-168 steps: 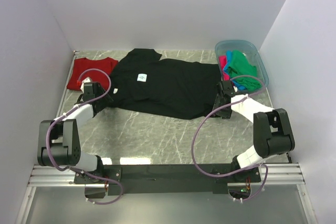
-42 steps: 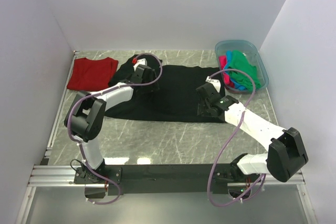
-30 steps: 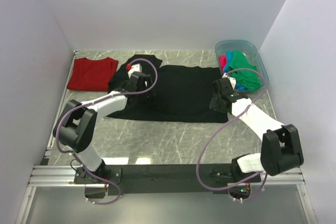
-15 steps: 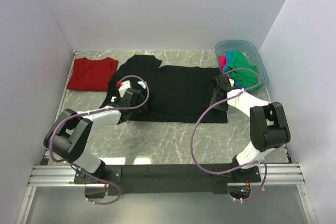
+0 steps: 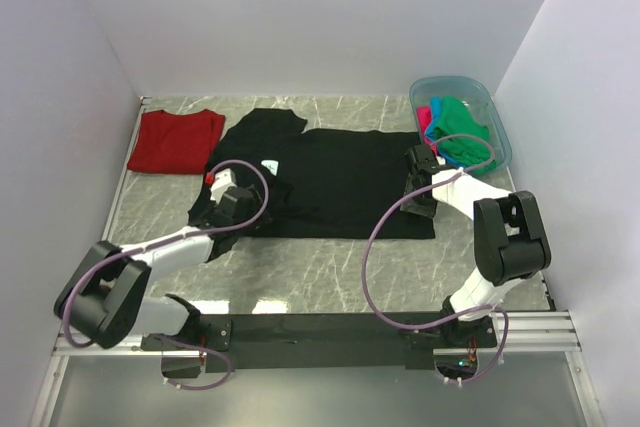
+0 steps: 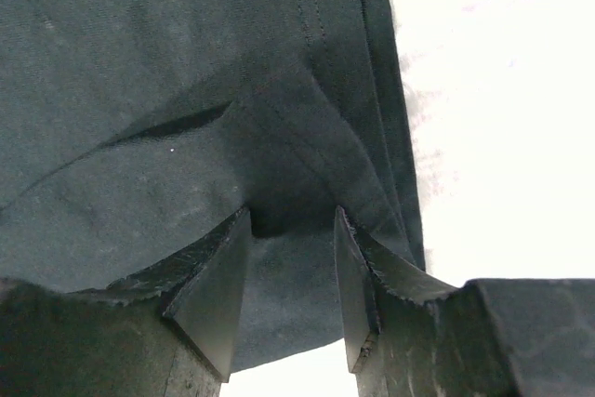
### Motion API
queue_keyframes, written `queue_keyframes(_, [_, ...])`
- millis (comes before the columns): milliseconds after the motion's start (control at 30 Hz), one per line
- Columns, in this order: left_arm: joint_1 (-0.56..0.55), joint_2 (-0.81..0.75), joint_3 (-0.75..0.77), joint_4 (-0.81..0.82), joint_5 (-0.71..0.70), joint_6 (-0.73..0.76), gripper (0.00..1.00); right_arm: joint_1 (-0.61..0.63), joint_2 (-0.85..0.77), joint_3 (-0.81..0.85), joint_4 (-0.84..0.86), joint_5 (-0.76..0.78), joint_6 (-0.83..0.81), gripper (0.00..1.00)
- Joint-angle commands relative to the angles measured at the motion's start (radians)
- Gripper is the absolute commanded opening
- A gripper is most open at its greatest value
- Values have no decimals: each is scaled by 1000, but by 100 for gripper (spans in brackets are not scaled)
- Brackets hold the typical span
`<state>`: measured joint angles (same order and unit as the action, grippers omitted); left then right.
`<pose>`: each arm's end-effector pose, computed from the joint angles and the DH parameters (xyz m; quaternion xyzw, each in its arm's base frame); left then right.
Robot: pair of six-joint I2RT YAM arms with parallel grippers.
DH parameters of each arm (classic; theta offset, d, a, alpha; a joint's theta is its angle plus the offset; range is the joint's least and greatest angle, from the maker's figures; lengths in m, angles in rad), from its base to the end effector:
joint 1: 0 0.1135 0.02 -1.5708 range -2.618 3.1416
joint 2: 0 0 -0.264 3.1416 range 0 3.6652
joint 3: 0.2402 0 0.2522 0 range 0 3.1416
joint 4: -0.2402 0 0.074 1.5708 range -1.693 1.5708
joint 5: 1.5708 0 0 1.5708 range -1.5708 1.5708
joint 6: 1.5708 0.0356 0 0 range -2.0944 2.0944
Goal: Fold and stack the t-shirts
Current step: Fold the tshirt
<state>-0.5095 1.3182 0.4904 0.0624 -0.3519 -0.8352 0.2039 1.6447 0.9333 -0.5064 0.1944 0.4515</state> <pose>0.2167 -0.1070 0.1549 -0.2145 0.8827 -0.1143 0.4022 0.2970 0.0544 0.1601 0.1379 0.9702 -0.0342 0.1962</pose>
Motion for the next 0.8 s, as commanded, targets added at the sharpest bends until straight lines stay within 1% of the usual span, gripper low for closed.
queue_keyframes(0, [-4, -60, -48, -30, 28, -25, 89, -9, -26, 22, -121, 45, -19, 48])
queue_keyframes(67, [-6, -97, -64, -35, 40, -31, 89, -11, -32, 36, -145, 60, -11, 48])
queue_keyframes(167, [-24, -164, -85, -51, 39, -48, 89, -9, -86, 25, -156, 53, -5, 48])
queue_keyframes(300, [-37, -255, -50, -133, 13, -44, 89, 26, -212, 48, -205, 71, 10, 48])
queue_keyframes(367, [-37, -307, -35, -151, -1, -38, 89, 74, -253, 73, -213, 57, 22, 48])
queue_keyframes(433, [-38, -326, -16, -151, -13, -31, 90, 124, -279, 100, -207, 42, 35, 48])
queue_keyframes(467, [-38, -320, -10, -148, -21, -27, 90, 179, -278, 107, -199, 27, 41, 48])
queue_keyframes(533, [-38, -294, 11, -131, -25, -22, 90, 227, -264, 122, -158, 8, 61, 48])
queue_keyframes(567, [-38, -252, 19, -122, -19, -18, 90, 268, -254, 125, -141, -6, 67, 48])
queue_keyframes(667, [-38, -171, 37, -70, -6, -15, 90, 317, -180, 128, -37, -64, 79, 48])
queue_keyframes(767, [-38, -113, 36, 0, -2, -12, 90, 342, -108, 130, 11, -82, 88, 47])
